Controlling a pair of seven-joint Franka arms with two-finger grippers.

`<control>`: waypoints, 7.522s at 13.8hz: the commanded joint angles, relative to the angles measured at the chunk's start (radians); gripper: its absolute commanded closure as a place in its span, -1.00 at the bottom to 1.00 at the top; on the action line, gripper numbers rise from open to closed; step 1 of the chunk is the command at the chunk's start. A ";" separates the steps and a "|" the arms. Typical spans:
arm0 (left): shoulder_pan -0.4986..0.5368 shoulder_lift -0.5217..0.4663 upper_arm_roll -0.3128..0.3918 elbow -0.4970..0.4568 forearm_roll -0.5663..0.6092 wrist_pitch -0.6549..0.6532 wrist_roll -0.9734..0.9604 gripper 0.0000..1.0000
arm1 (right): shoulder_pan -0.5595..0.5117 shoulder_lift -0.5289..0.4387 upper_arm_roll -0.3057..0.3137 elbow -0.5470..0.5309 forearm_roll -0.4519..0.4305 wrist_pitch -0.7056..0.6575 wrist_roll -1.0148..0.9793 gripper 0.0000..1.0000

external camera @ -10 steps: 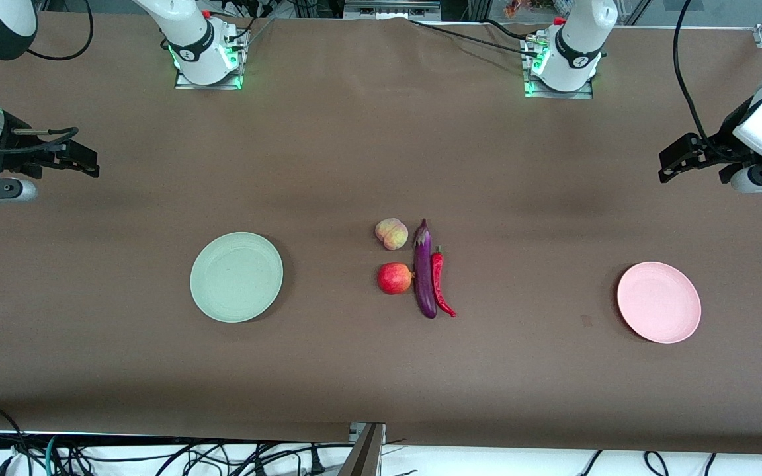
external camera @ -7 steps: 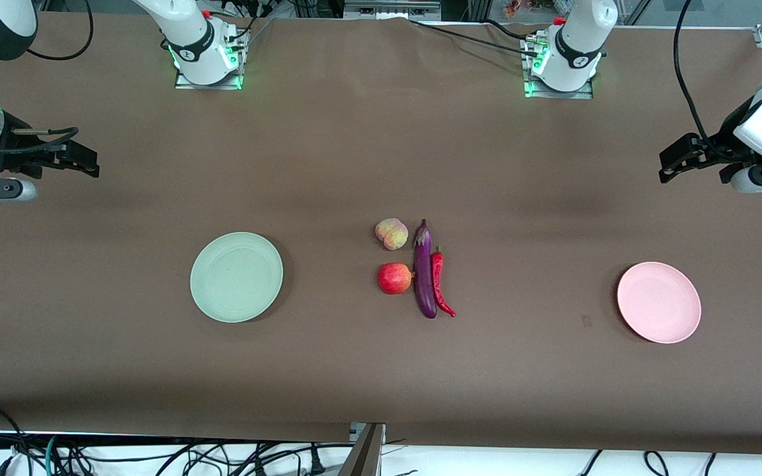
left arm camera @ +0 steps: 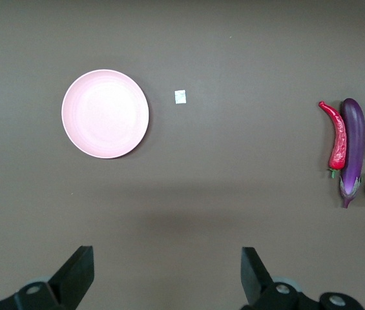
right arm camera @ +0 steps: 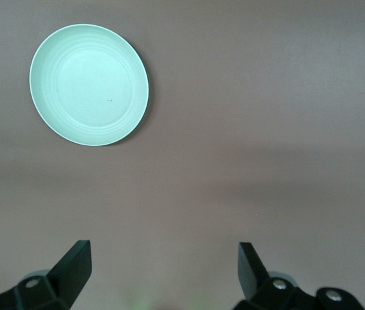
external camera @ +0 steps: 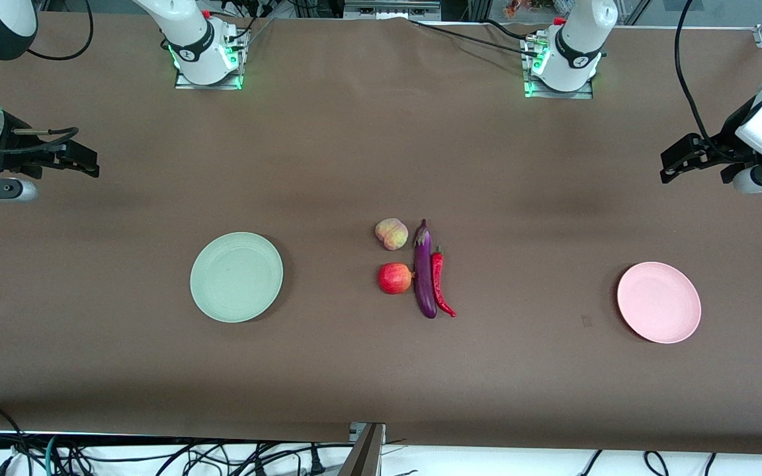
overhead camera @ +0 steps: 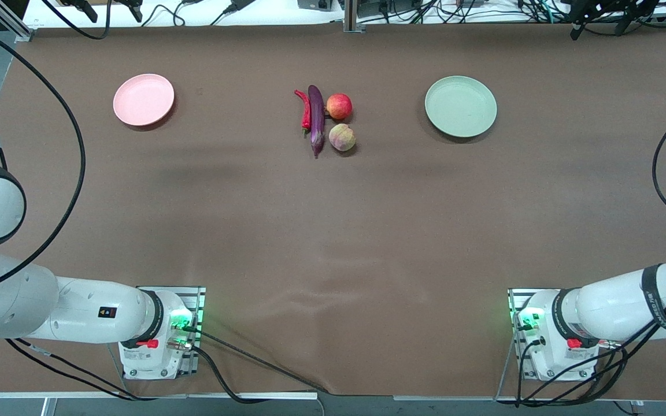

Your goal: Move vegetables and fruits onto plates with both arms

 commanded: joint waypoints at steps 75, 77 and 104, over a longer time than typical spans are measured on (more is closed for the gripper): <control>-0.007 0.267 0.002 0.061 -0.046 -0.007 0.008 -1.00 | -0.009 0.012 -0.001 0.026 0.022 -0.013 -0.013 -1.00; -0.028 0.289 -0.004 0.054 -0.095 0.010 -0.006 -1.00 | -0.003 0.030 0.002 0.026 0.024 -0.005 -0.011 -1.00; -0.375 0.869 -0.030 0.213 -0.219 0.646 -0.445 -1.00 | 0.378 0.328 0.003 0.026 0.140 0.300 0.444 -1.00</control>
